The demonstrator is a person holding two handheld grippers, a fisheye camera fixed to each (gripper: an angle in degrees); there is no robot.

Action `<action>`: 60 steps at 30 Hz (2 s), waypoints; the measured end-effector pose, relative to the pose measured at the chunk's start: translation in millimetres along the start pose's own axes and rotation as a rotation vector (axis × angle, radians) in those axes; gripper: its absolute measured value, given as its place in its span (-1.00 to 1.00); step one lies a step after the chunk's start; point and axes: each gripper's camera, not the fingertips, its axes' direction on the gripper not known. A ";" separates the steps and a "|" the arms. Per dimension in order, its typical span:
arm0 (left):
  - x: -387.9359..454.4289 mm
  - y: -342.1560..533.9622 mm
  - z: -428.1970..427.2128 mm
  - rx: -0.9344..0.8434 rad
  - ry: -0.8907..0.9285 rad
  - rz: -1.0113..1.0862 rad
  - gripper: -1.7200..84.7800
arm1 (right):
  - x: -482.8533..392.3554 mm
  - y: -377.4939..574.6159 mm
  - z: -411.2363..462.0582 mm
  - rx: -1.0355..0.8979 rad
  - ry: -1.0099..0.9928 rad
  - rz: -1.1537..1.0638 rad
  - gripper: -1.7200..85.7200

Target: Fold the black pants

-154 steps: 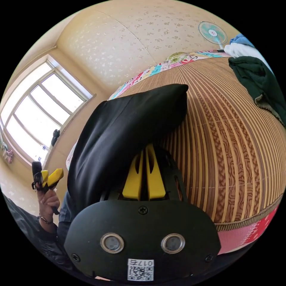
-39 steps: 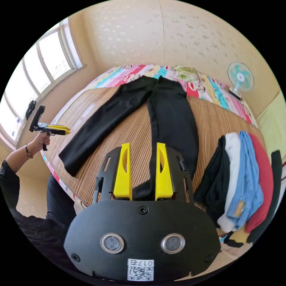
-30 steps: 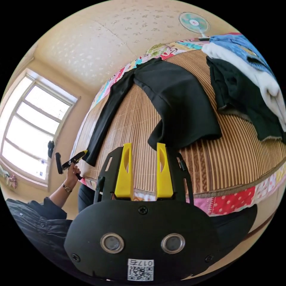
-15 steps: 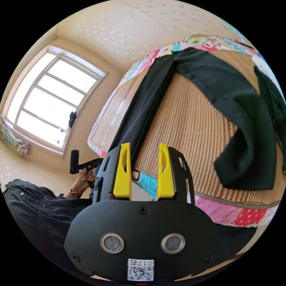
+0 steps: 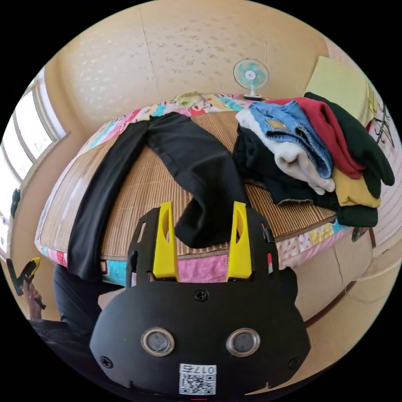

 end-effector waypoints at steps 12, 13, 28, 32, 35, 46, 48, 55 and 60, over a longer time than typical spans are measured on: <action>47.9 8.4 5.1 -0.050 0.068 0.039 -0.87 | -79.4 -1.2 -118.1 0.050 -0.241 -0.624 -0.91; 48.7 9.9 6.7 -0.070 0.056 0.054 -0.87 | -86.2 1.5 -111.4 0.001 -0.278 -0.674 -0.91; 31.6 12.5 4.9 -0.089 0.066 0.005 -0.87 | 36.7 41.0 29.9 -0.419 -0.398 -0.013 -0.74; 28.6 7.7 5.0 -0.075 0.097 -0.005 -0.87 | 59.0 61.6 -0.4 -0.355 -0.474 -0.015 -0.88; 29.3 6.0 2.5 -0.080 0.117 0.009 -0.87 | 110.4 85.4 -48.2 -0.113 -0.780 0.067 -0.90; 84.5 -43.2 50.7 -0.237 0.292 0.198 -0.73 | 96.9 148.4 -73.0 -0.163 -0.517 -0.039 -0.91; 118.1 -60.9 73.7 -0.306 0.380 0.266 -0.67 | 60.6 147.9 -90.0 -0.108 -0.600 -0.104 -0.91; 228.5 -71.9 178.2 -0.670 0.456 0.482 -0.68 | -21.2 154.1 -89.7 -0.119 -0.762 -0.292 -0.90; 203.5 -49.9 186.7 -0.575 0.333 0.481 -0.94 | -20.8 147.3 -51.2 -0.313 -0.624 -0.611 -0.86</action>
